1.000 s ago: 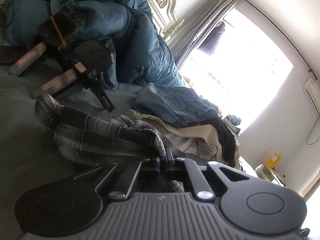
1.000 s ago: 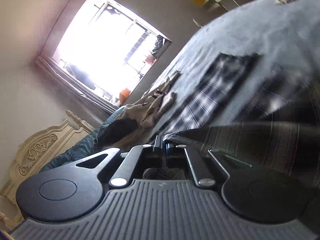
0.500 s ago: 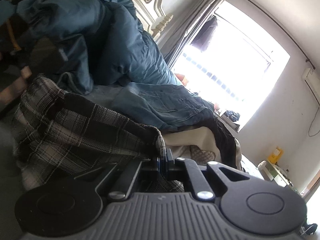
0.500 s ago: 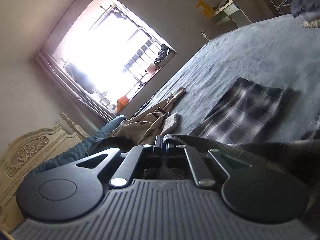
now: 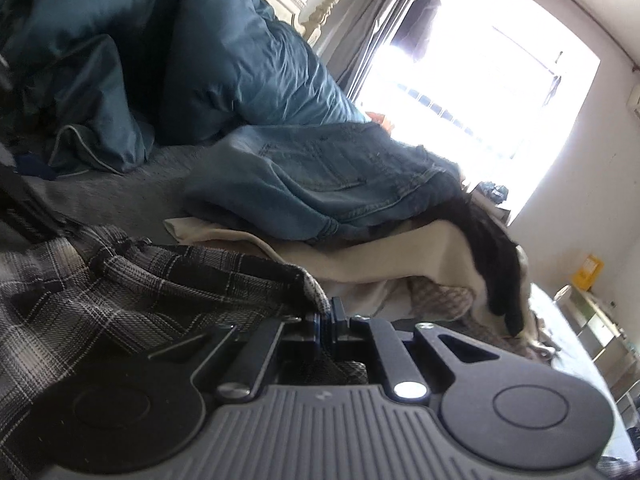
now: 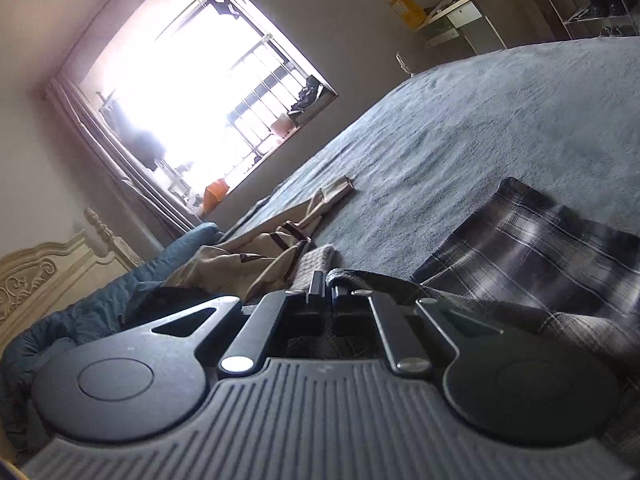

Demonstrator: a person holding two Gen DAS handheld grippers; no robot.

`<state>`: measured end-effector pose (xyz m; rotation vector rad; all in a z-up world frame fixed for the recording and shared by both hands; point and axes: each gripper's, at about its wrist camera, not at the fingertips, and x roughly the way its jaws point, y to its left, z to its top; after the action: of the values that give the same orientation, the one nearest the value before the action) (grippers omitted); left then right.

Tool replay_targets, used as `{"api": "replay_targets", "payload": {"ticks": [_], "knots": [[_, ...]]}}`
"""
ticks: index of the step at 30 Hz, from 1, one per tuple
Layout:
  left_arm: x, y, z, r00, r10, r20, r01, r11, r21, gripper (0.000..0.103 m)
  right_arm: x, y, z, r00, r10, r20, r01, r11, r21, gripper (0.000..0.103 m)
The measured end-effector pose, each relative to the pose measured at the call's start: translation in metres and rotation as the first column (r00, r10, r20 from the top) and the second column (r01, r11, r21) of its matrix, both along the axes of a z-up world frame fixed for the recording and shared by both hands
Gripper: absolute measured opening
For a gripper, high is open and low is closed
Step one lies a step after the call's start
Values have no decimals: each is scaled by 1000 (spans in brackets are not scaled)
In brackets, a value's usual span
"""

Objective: Fold clothes

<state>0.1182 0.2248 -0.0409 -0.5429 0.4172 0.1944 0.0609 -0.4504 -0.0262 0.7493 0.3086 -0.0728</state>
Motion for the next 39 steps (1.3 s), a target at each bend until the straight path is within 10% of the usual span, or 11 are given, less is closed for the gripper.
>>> {"api": "replay_targets", "payload": {"ticks": [16, 22, 25, 27, 32, 39], "knots": [[75, -8, -30, 992, -24, -123, 35, 995, 91, 7, 75, -19, -46, 985, 56, -165, -54, 998, 18, 2], [82, 15, -32, 989, -43, -144, 38, 999, -32, 16, 109, -45, -59, 946, 211, -247, -166, 968, 188, 12], [85, 20, -29, 992, -31, -122, 25, 999, -46, 24, 119, -65, -67, 940, 301, -158, -223, 898, 379, 51], [92, 23, -31, 991, -25, -133, 15, 997, -75, 30, 125, -76, -78, 937, 327, -123, -225, 835, 503, 59], [98, 49, -44, 990, -2, -143, -52, 927, -372, 36, 125, -86, -94, 947, 288, -143, -116, 720, 684, 62], [97, 57, -26, 989, 34, -143, -92, 903, -421, 43, 117, -69, -63, 905, 333, -265, -123, 800, 587, 72]]}}
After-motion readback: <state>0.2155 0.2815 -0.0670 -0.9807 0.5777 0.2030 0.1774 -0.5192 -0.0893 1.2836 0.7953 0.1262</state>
